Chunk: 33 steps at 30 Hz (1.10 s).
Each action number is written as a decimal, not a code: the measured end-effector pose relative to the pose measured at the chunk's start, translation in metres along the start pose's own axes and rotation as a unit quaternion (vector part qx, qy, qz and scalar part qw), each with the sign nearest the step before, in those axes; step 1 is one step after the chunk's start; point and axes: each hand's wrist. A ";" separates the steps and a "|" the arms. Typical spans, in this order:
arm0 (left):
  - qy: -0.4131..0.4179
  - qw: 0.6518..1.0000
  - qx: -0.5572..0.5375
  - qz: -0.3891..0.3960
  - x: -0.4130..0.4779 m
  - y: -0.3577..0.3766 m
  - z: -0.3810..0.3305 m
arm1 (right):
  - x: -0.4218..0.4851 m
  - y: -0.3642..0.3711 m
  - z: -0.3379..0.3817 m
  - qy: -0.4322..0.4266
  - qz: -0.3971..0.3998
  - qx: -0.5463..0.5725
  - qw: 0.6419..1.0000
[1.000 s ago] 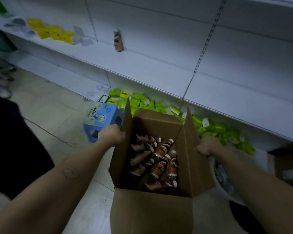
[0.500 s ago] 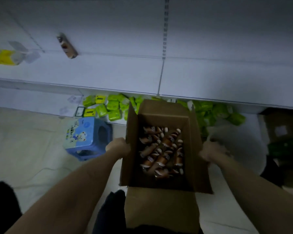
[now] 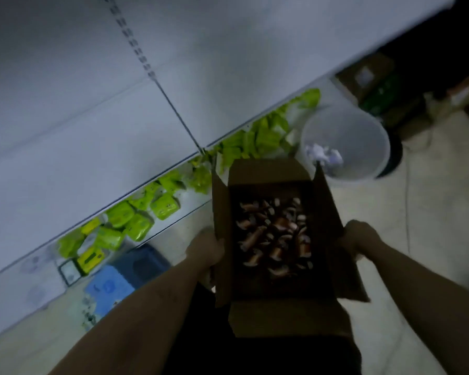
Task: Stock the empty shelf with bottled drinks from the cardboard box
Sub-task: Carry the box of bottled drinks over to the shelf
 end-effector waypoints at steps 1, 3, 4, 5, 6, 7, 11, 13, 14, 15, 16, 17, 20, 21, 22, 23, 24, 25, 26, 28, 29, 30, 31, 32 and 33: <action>0.019 1.000 0.013 0.010 0.010 -0.002 0.006 | -0.007 0.013 0.004 0.032 -0.006 0.013 0.999; 0.045 0.998 0.028 0.027 0.023 -0.010 0.017 | -0.018 0.028 0.012 0.078 -0.028 0.040 0.996; 0.058 0.997 0.037 0.032 0.027 -0.014 0.019 | -0.023 0.032 0.017 0.092 -0.037 0.053 0.994; 0.071 0.996 0.046 0.036 0.028 -0.018 0.022 | -0.031 0.036 0.022 0.104 -0.043 0.070 0.991; 0.079 0.995 0.055 0.037 0.029 -0.019 0.024 | -0.040 0.043 0.024 0.113 -0.048 0.087 0.989; 0.088 0.993 0.067 0.034 0.031 -0.020 0.026 | -0.050 0.053 0.026 0.123 -0.051 0.101 0.986; 0.131 0.984 0.123 -0.001 0.029 -0.026 0.019 | -0.065 0.111 0.016 0.157 -0.080 0.182 0.967; 0.149 0.977 0.154 -0.008 0.038 -0.025 0.001 | -0.059 0.144 0.007 0.179 -0.109 0.233 0.950; 0.158 0.971 0.178 -0.014 0.043 -0.022 -0.009 | -0.055 0.162 0.004 0.190 -0.120 0.259 0.940; 0.175 0.964 0.200 -0.025 0.051 -0.016 -0.016 | -0.051 0.178 0.002 0.196 -0.126 0.279 0.932; 0.183 0.959 0.215 -0.029 0.058 -0.008 -0.022 | -0.046 0.196 0.003 0.201 -0.132 0.296 0.924; 0.196 0.953 0.227 -0.033 0.068 0.000 -0.026 | -0.039 0.214 0.004 0.209 -0.138 0.314 0.916; 0.221 0.934 0.279 -0.040 0.107 0.029 -0.032 | -0.015 0.263 0.004 0.235 -0.166 0.360 0.887; 0.234 0.927 0.290 -0.040 0.127 0.041 -0.036 | -0.005 0.279 0.003 0.247 -0.182 0.365 0.879; 0.242 0.922 0.299 -0.037 0.149 0.053 -0.041 | 0.008 0.293 0.001 0.261 -0.200 0.369 0.869; 0.256 0.916 0.306 -0.040 0.170 0.064 -0.048 | 0.022 0.306 0.000 0.274 -0.217 0.372 0.860; 0.267 0.909 0.317 -0.038 0.191 0.076 -0.054 | 0.037 0.320 0.000 0.287 -0.230 0.374 0.851; 0.279 0.903 0.326 -0.034 0.213 0.086 -0.059 | 0.051 0.335 0.003 0.294 -0.238 0.376 0.846; 0.284 0.899 0.333 -0.022 0.234 0.095 -0.062 | 0.065 0.350 0.006 0.297 -0.242 0.375 0.844; 0.279 0.898 0.340 0.023 0.276 0.111 -0.062 | 0.087 0.378 0.009 0.309 -0.240 0.389 0.834; 0.263 0.900 0.344 0.055 0.299 0.116 -0.059 | 0.093 0.390 0.007 0.316 -0.237 0.409 0.822; 0.239 0.900 0.352 0.094 0.318 0.119 -0.057 | 0.097 0.403 0.002 0.322 -0.232 0.439 0.806; 0.212 0.895 0.370 0.128 0.337 0.120 -0.056 | 0.099 0.415 -0.004 0.325 -0.224 0.470 0.789; 0.186 0.893 0.383 0.149 0.353 0.119 -0.055 | 0.101 0.425 -0.009 0.327 -0.216 0.492 0.777; 0.168 0.895 0.381 0.159 0.366 0.116 -0.055 | 0.102 0.434 -0.014 0.325 -0.211 0.501 0.774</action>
Point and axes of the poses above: each hand's wrist, its own x-axis towards the middle knuckle, its own y-axis out of the palm, z = x × y, and after that the axes turned 14 degrees about -y, right-handed
